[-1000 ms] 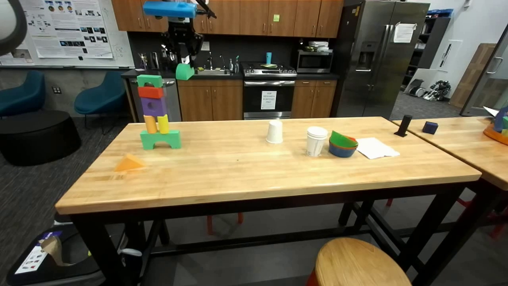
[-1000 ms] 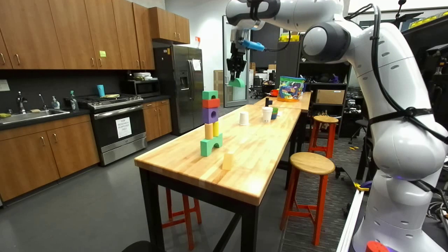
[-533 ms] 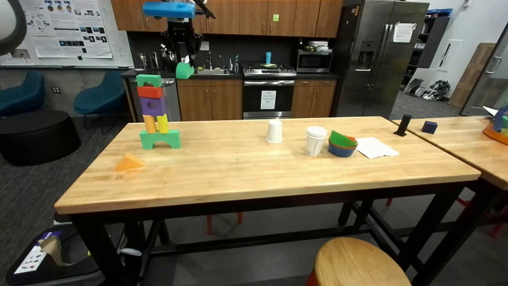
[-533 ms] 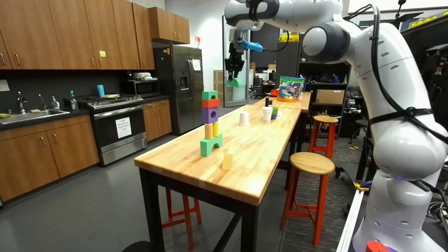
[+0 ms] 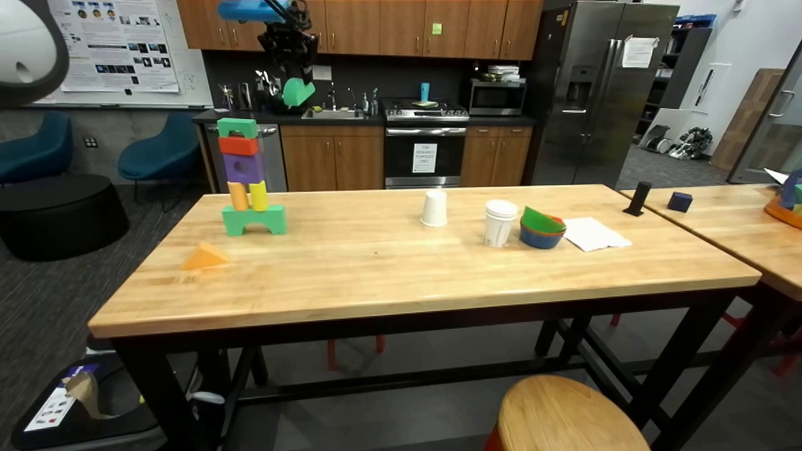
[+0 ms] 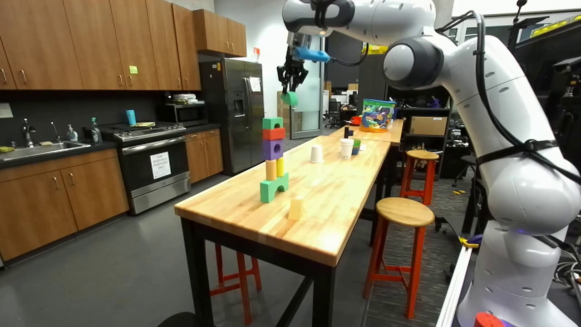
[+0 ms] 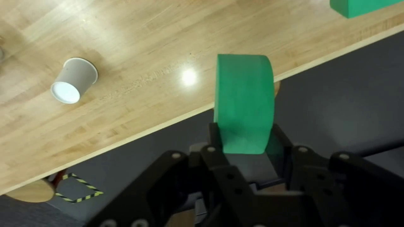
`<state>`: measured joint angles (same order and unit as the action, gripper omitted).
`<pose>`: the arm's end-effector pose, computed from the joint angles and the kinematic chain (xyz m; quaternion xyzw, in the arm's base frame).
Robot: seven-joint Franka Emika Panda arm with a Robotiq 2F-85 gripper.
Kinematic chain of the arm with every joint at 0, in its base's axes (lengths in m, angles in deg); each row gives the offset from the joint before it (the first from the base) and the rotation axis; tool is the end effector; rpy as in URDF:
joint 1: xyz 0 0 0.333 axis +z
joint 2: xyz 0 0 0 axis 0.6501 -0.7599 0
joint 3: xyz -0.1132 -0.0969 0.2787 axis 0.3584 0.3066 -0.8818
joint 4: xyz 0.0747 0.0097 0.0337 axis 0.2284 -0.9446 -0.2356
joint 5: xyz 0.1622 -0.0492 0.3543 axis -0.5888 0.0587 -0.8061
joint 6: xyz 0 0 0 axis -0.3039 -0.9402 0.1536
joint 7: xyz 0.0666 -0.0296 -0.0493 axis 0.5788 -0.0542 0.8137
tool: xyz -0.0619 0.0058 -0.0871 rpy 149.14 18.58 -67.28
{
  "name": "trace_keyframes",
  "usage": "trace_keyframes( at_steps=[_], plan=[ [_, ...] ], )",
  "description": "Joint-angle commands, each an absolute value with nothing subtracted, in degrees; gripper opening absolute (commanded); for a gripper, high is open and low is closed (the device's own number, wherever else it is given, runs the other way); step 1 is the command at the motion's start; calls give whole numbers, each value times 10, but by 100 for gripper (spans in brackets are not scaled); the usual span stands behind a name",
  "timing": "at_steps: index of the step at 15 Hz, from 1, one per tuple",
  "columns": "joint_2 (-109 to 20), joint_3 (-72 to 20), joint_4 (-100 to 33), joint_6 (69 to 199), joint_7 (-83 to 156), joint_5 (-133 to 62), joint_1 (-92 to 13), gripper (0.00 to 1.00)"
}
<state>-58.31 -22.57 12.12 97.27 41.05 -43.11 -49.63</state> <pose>0.6870 -0.1602 0.6660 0.9743 -0.1279 0.1847 0.0161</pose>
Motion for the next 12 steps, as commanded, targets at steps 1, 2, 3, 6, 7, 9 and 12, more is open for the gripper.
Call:
trace_keyframes(
  at_steps=[1, 2, 3, 6, 7, 9, 12],
  plan=[
    [-618, -197, 179, 972, 317, -399, -491, 14],
    [-622, -190, 186, 975, 291, -389, -491, 14],
    [-602, -207, 149, 976, 335, -405, -495, 14],
    [-605, -205, 150, 976, 331, -404, -496, 39],
    [-605, -206, 150, 976, 331, -404, -496, 39],
    [-605, -206, 150, 976, 331, -404, -494, 39],
    [-605, -206, 150, 976, 331, -404, -494, 39]
  ],
)
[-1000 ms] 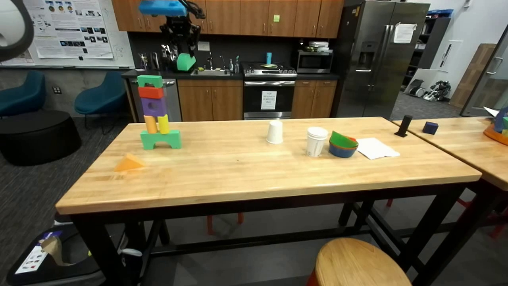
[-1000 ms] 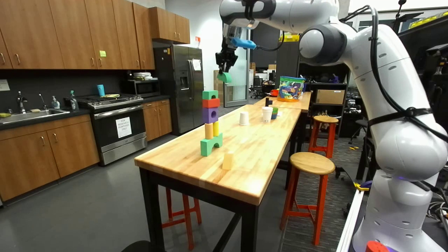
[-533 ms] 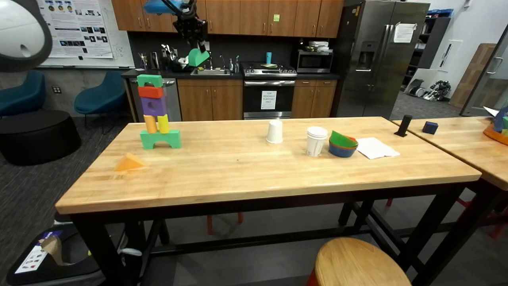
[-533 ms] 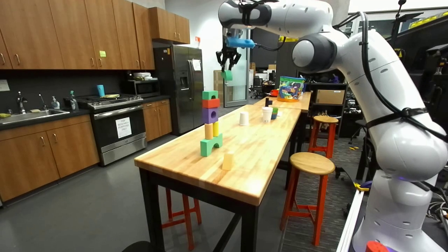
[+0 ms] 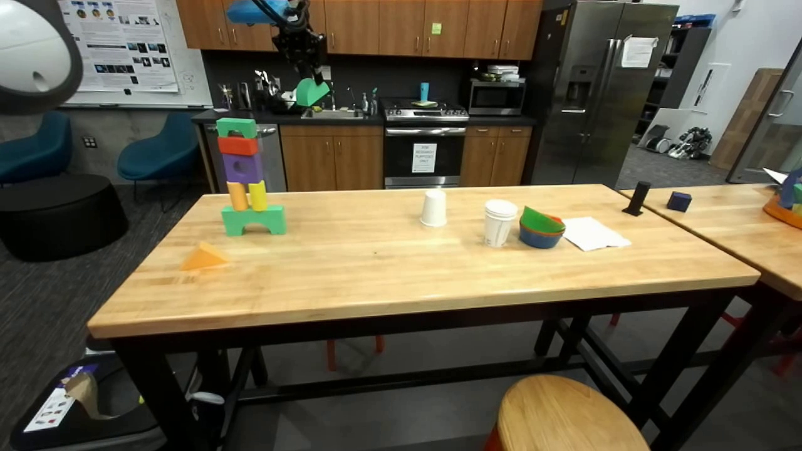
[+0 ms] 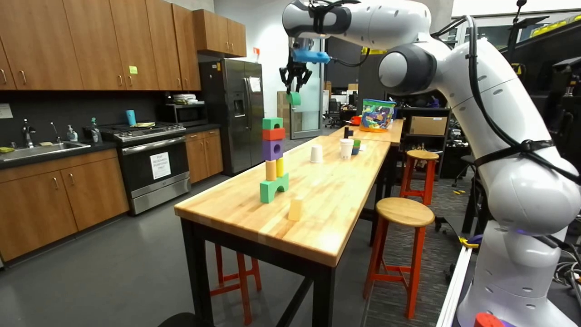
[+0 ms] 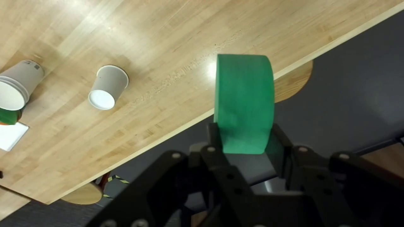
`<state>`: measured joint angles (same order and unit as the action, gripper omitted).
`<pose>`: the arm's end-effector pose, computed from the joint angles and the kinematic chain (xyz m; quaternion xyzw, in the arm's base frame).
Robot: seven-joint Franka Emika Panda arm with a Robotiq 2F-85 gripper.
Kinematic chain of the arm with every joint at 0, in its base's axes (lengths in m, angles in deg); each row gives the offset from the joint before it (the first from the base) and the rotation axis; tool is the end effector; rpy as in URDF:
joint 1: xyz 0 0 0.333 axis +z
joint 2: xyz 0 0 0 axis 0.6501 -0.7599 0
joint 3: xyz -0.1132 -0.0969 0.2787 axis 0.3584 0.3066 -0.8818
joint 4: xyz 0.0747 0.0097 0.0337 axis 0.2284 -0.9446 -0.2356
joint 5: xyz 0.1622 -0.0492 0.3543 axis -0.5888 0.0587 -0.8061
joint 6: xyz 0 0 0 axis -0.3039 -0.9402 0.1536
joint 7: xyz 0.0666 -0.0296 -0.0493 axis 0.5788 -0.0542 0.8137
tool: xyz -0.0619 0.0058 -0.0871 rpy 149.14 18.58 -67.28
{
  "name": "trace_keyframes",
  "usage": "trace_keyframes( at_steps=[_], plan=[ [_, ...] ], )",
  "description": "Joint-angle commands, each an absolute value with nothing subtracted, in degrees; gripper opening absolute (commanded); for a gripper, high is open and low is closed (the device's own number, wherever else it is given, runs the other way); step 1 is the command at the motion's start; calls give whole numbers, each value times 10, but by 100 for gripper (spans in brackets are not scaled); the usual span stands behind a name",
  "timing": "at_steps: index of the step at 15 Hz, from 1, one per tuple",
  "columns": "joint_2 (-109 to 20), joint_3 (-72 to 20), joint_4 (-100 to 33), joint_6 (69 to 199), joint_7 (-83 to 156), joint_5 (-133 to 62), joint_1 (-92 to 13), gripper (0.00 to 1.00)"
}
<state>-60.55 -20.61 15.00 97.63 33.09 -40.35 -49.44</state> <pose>0.6911 -0.1755 0.6640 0.9589 -0.2045 0.1925 0.0410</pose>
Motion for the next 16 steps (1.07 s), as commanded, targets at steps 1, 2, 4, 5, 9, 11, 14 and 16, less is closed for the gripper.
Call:
trace_keyframes(
  at_steps=[1, 2, 4, 5, 9, 11, 14, 16],
  plan=[
    [-605, -206, 150, 976, 331, -404, -494, 39],
    [-605, -206, 150, 976, 331, -404, -494, 14],
    [-606, -208, 149, 977, 313, -415, -496, 14],
    [-606, -206, 149, 978, 278, -423, -494, 14],
    [-609, -193, 152, 985, 141, -428, -481, 14],
    [-616, -185, 158, 994, 81, -421, -479, 14],
    [-618, -171, 157, 1008, -8, -411, -477, 14],
    [-615, -183, 150, 1004, 23, -418, -484, 39]
  ],
)
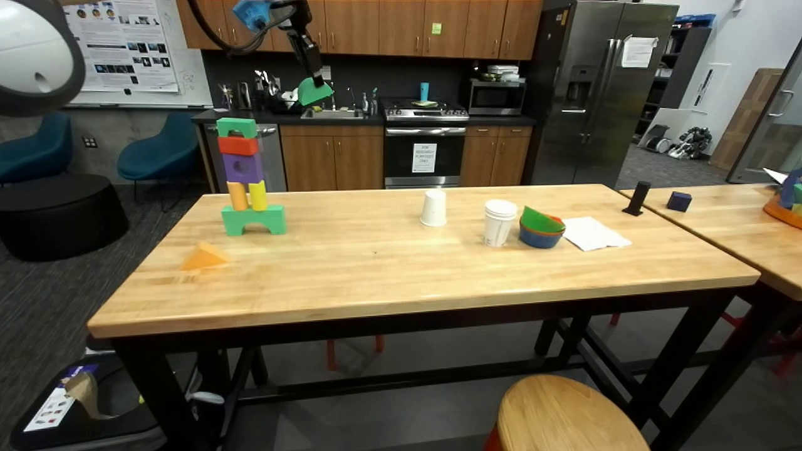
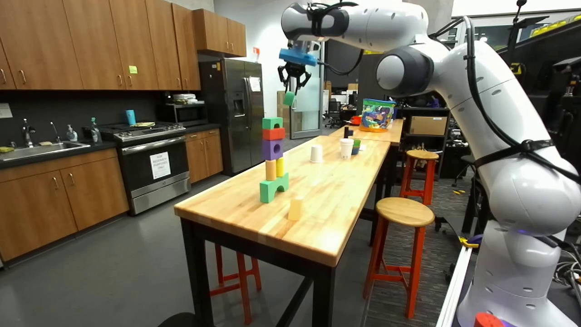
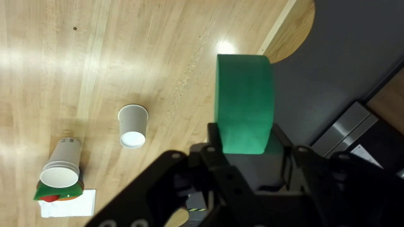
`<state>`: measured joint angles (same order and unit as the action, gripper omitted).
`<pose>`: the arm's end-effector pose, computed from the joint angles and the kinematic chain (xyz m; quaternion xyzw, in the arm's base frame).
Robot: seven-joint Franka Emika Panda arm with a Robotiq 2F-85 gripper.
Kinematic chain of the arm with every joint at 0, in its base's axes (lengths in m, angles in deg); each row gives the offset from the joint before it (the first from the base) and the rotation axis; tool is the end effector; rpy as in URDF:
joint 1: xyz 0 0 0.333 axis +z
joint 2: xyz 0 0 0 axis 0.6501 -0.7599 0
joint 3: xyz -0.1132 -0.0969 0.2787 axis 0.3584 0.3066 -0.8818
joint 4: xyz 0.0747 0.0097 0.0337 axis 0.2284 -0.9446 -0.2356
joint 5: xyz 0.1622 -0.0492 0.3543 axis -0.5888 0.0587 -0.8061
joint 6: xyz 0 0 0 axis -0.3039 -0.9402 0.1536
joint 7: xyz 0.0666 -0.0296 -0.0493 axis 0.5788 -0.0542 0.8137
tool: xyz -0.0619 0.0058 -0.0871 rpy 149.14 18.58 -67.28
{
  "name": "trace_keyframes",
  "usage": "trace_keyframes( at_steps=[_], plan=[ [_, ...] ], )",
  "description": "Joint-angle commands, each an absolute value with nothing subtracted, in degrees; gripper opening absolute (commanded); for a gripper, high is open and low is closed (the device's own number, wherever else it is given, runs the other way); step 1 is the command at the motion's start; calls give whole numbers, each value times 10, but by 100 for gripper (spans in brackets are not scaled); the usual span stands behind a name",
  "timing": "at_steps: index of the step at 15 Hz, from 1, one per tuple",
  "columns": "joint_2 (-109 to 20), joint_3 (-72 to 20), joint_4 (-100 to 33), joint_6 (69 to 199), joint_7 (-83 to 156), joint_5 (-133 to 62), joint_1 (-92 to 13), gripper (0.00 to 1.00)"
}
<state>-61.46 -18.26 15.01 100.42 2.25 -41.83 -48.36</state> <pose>0.6982 -0.1781 0.6603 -0.8650 0.4538 -0.2137 0.0147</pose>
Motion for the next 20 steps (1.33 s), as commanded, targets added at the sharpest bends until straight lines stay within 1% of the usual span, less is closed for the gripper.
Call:
trace_keyframes(
  at_steps=[1, 5, 6, 9, 16, 17, 20],
  plan=[
    [-615, -181, 150, 1006, 14, -418, -484, 39],
    [-617, -178, 150, 1007, 4, -418, -482, 39],
    [-617, -178, 150, 1007, 3, -418, -482, 14],
    [-617, -174, 143, 1014, -45, -426, -479, 14],
    [-647, -147, 152, 1109, -274, -407, -466, 14],
    [-642, -162, 146, 1099, -219, -415, -475, 39],
    [-647, -157, 146, 1107, -255, -413, -472, 39]
  ],
)
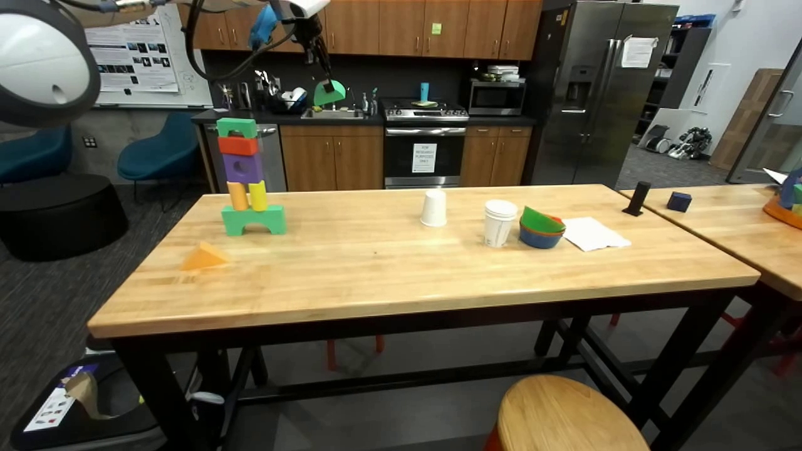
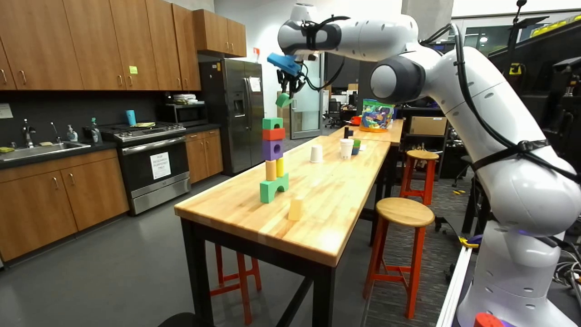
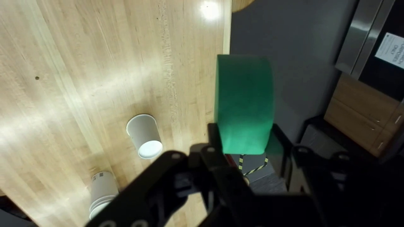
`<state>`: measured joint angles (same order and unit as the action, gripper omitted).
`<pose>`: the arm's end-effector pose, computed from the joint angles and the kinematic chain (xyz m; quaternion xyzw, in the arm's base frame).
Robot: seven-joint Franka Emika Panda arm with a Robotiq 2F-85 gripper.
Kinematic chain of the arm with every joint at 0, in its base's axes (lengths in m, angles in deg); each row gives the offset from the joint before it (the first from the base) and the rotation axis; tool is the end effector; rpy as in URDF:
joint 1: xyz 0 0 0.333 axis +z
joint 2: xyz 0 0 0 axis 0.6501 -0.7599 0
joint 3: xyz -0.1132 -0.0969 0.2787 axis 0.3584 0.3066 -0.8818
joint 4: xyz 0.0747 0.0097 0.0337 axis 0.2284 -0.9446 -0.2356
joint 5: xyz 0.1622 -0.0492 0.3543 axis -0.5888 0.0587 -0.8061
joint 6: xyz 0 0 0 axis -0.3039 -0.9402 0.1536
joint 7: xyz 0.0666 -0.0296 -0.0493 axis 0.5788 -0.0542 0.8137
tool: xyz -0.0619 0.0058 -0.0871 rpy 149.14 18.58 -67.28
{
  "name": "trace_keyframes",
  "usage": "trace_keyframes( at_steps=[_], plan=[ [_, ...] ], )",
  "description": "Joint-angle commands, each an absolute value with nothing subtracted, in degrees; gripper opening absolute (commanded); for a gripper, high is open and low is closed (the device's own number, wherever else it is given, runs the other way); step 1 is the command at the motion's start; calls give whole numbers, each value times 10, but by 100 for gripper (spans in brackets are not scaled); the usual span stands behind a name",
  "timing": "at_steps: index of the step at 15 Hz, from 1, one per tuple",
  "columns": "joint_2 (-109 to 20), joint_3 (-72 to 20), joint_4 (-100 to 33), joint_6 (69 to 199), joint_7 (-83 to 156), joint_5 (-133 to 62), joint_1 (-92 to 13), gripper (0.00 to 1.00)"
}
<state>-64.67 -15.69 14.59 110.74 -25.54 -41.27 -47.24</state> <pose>0.7238 -0.1871 0.6413 -0.7192 0.6377 -0.2668 0.0694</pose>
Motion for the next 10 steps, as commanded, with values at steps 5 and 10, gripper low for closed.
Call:
trace_keyframes(
  at_steps=[5, 10],
  plan=[
    [-630, -176, 131, 1092, -217, -437, -474, 14],
    [-606, -195, 109, 1075, -158, -444, -473, 14]
  ],
)
